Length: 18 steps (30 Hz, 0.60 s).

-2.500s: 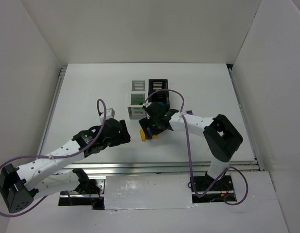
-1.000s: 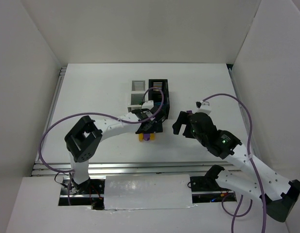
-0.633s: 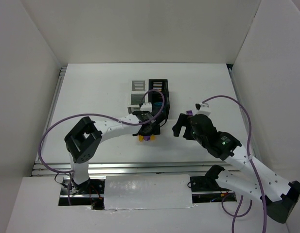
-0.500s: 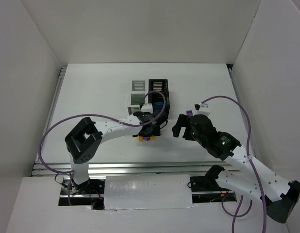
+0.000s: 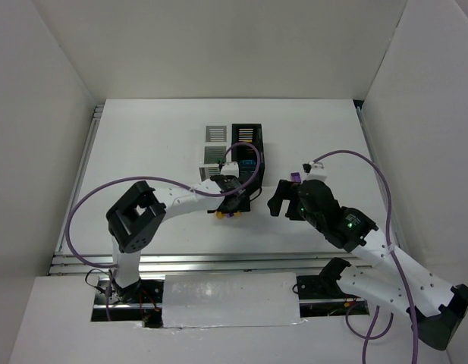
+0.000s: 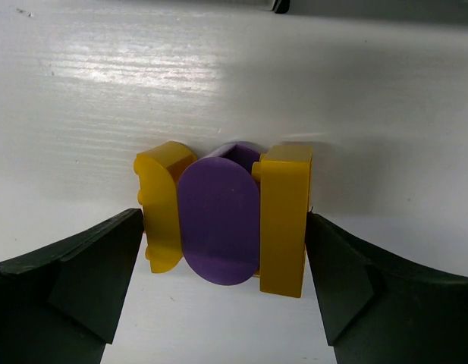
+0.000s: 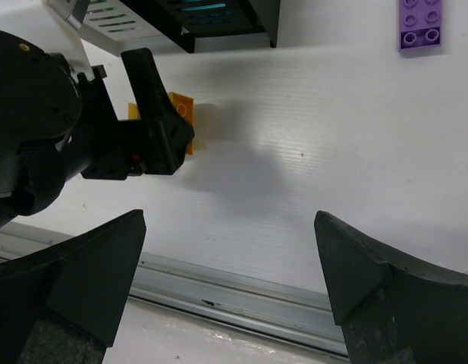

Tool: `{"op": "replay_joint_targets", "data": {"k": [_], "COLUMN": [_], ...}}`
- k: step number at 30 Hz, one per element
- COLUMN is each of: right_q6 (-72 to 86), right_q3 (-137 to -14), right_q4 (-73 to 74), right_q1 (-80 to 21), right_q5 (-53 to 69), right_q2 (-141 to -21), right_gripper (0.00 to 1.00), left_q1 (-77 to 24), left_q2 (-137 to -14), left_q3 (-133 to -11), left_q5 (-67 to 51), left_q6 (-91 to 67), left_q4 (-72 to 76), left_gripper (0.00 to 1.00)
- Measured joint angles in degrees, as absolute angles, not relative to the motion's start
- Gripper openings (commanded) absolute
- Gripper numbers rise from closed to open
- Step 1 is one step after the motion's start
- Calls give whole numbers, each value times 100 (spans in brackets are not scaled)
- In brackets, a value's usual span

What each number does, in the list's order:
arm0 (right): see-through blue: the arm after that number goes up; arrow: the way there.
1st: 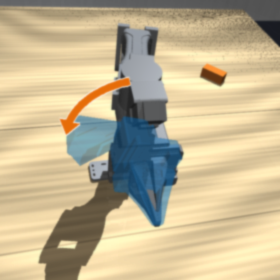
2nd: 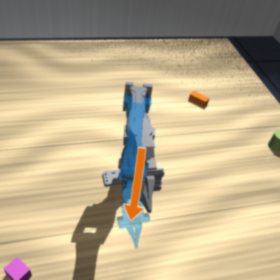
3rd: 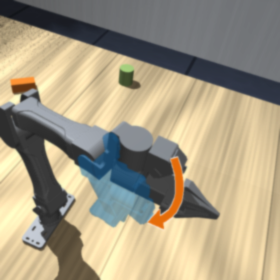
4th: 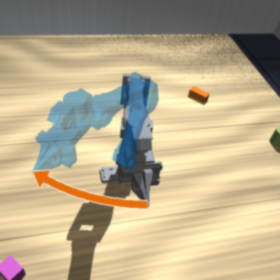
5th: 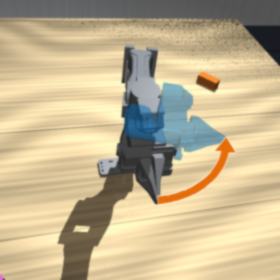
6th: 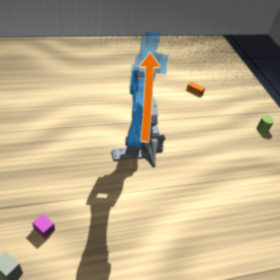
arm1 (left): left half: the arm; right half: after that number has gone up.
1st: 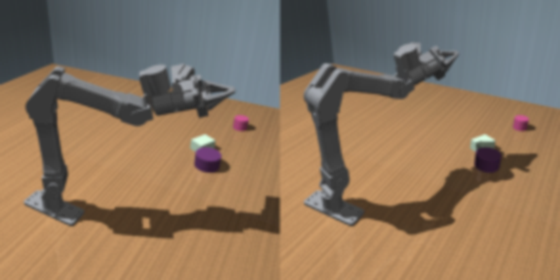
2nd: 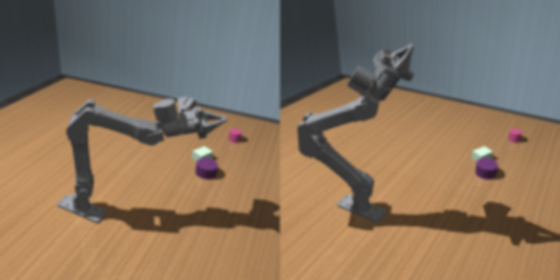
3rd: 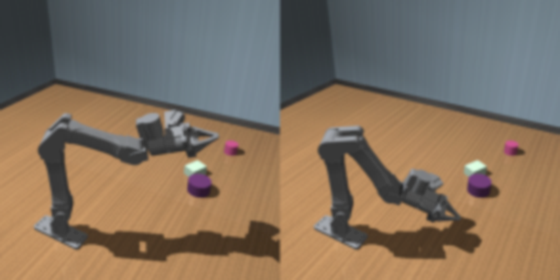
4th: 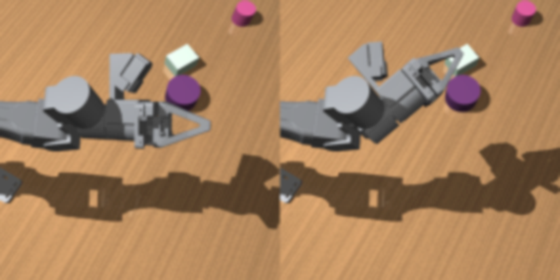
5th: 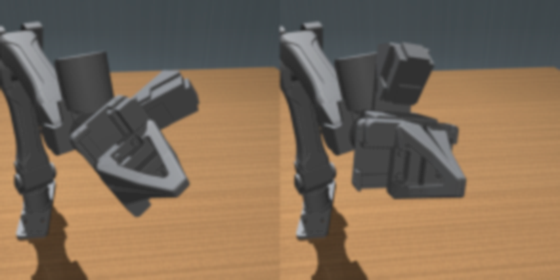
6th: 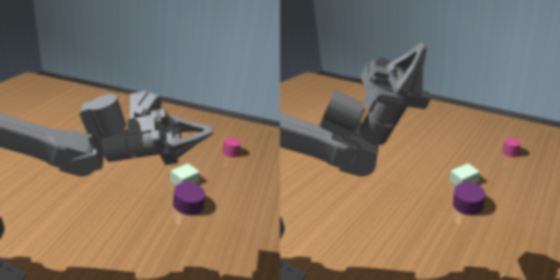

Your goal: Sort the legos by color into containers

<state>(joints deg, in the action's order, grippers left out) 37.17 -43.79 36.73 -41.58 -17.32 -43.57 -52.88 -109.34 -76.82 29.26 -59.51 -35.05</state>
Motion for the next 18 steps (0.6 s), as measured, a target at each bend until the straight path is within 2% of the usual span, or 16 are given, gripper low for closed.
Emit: {"op": "replay_joint_targets", "data": {"k": [4, 9, 13, 14, 15, 16, 18], "right_q6": [3695, 3680, 3647, 3642, 3638, 3636, 3636], "right_q3": [-4348, -4270, -4180, -4156, -4132, -4110, -4080], "right_q4": [3634, 3588, 3485, 3452, 3411, 3365, 3319], "right_q1": [-4158, -4158, -4158, -4158, -4158, -4158, -4158], "right_q5": [-1704, -1658, -1525, -1485, -1433, -1393, -1310], "right_q2": [-4357, -4359, -4362, -4366, -4379, -4392, -4425], "right_gripper": [100, 100, 100, 100, 100, 100, 100], "left_q1": [-5269, -5258, -5251, -5251, -5249, -5245, -5242], "left_q2": [-10945, -10919, -10844, -10840, -10838, -10838, -10838], "left_q3": [-7682, -7581, -7441, -7426, -7422, -7419, -7413], "left_q5": [2910, 2910, 2912, 2912, 2912, 2910, 2899], "left_q6": [-5870, -5835, -5708, -5688, -5675, -5666, -5645], "left_q4": [-3391, -3131, -2910, -2880, -2858, -2832, -2794], "left_gripper": [98, 84, 81, 59, 44, 37, 31]}}
